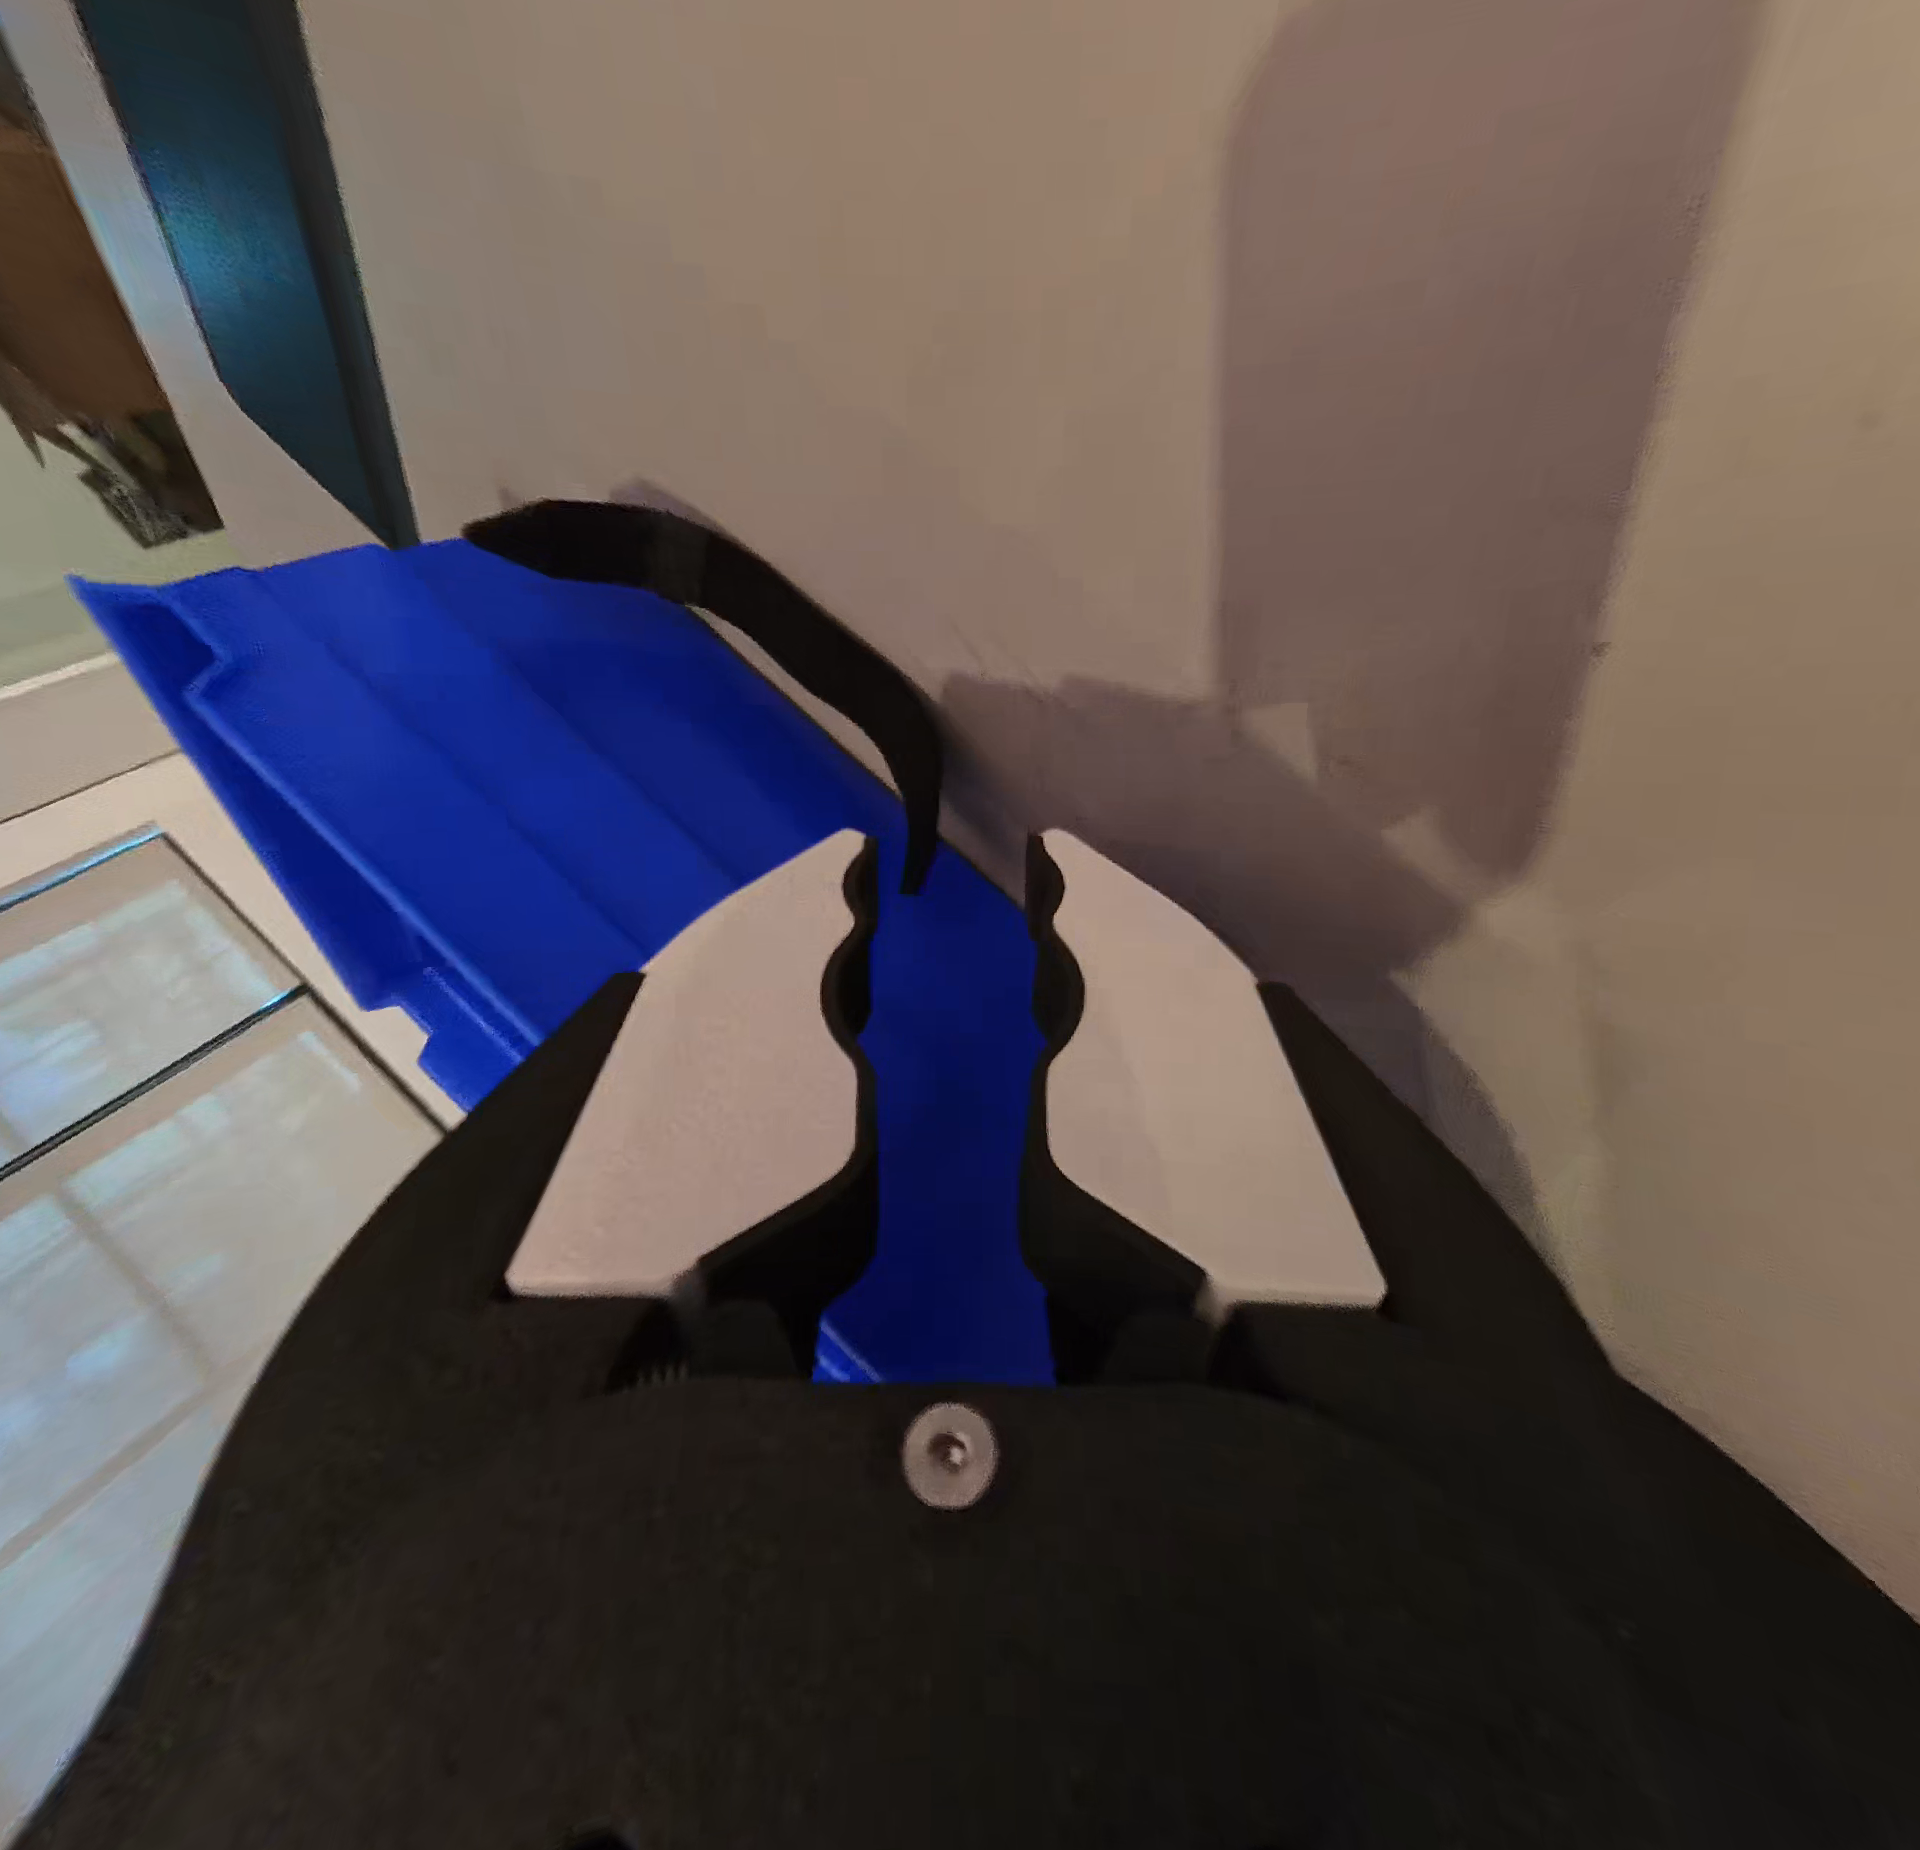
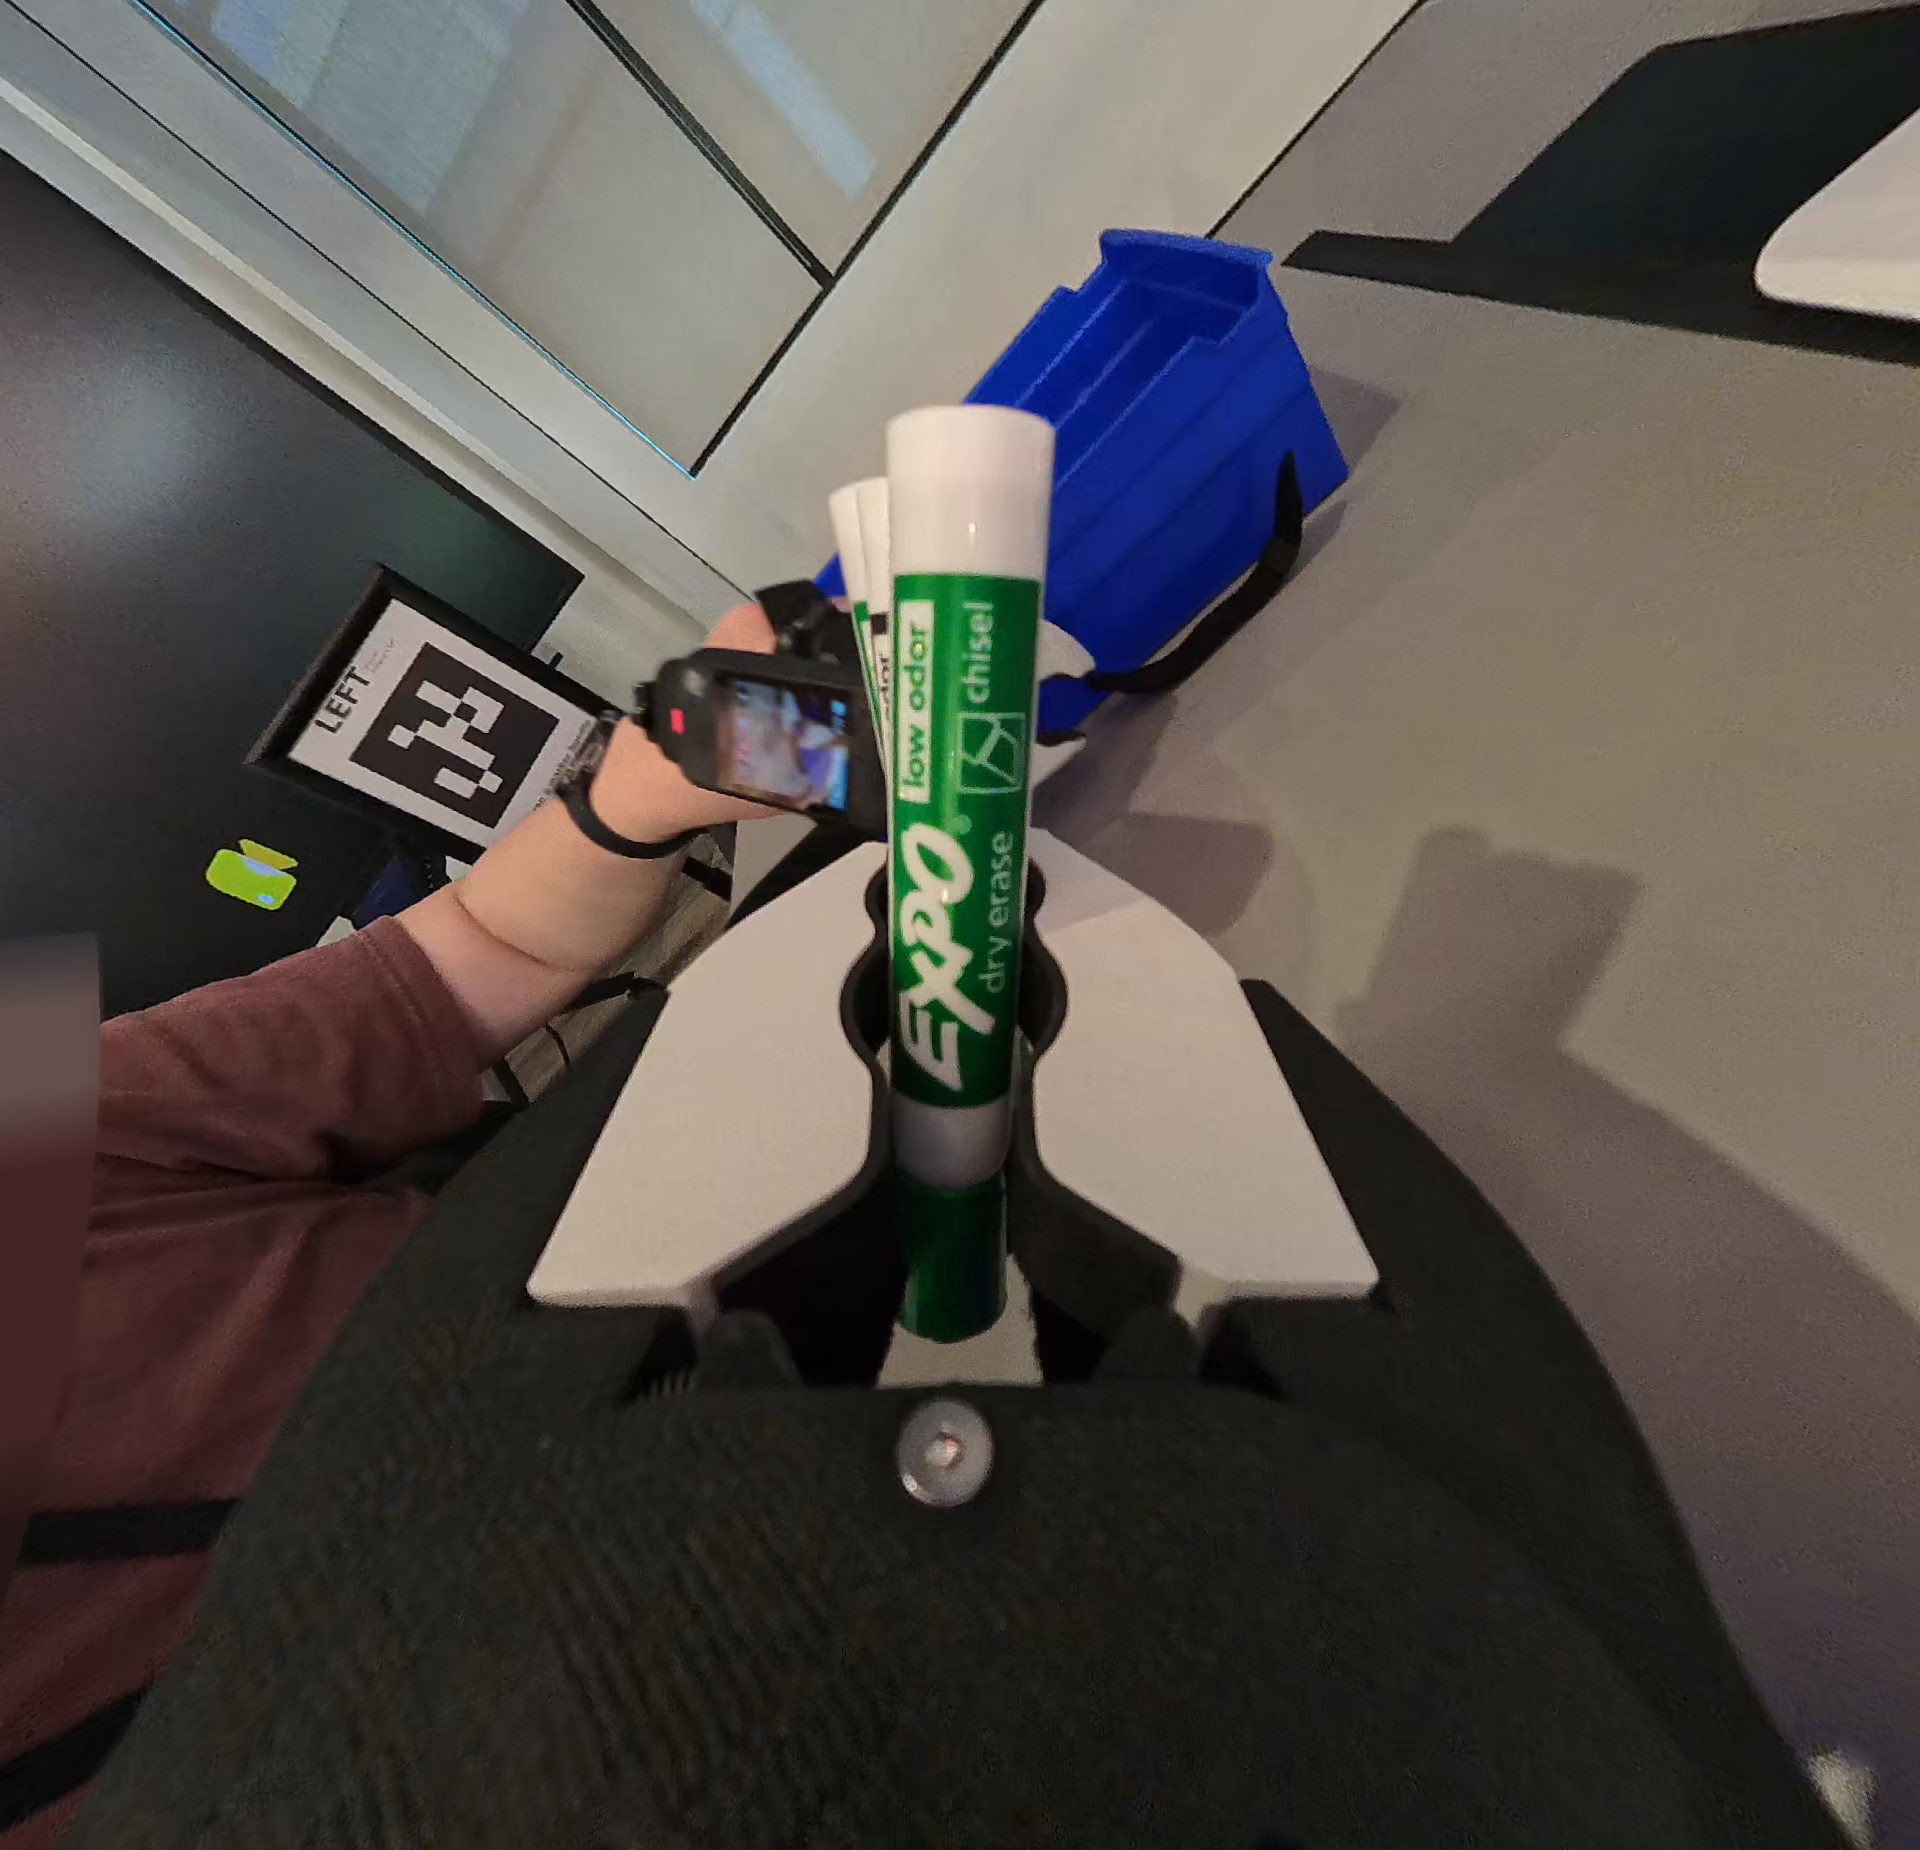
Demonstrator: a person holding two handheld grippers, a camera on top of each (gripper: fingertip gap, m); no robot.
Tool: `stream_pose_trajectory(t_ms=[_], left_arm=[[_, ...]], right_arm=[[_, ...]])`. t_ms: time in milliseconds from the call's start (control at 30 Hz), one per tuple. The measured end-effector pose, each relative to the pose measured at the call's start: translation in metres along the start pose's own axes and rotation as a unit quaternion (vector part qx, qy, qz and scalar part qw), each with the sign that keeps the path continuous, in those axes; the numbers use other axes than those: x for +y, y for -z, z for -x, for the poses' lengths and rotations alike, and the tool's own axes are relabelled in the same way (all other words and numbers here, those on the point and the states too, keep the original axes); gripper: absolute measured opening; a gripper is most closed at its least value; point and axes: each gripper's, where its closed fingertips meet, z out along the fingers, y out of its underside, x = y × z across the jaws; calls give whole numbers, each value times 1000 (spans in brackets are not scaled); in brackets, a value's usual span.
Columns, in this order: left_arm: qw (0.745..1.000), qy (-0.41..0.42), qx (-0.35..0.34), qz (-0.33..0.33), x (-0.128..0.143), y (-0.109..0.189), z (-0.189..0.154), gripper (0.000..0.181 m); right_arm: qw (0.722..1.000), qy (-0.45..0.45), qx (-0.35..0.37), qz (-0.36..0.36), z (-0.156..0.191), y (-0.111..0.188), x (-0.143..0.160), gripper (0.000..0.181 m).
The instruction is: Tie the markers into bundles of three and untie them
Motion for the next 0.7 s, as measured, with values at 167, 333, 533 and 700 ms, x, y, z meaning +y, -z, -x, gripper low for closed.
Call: stream_pose_trajectory(t_ms=[167,333,533,700], left_arm=[[997,-47,-10,60,6,-19,0,27],[993,-59,4,104,11,-32,-5,25],[990,-55,16,130,14,-39,-1,2],[995,37,78,48,4,-14,0,2]], right_arm=[[1000,11,-18,-6,11,6,-5,20],[999,20,-35,-15,21,13,-11,20],[999,15,-44,-27,22,22,-13,20],[999,0,-28,-26,10,25,-9,19]])
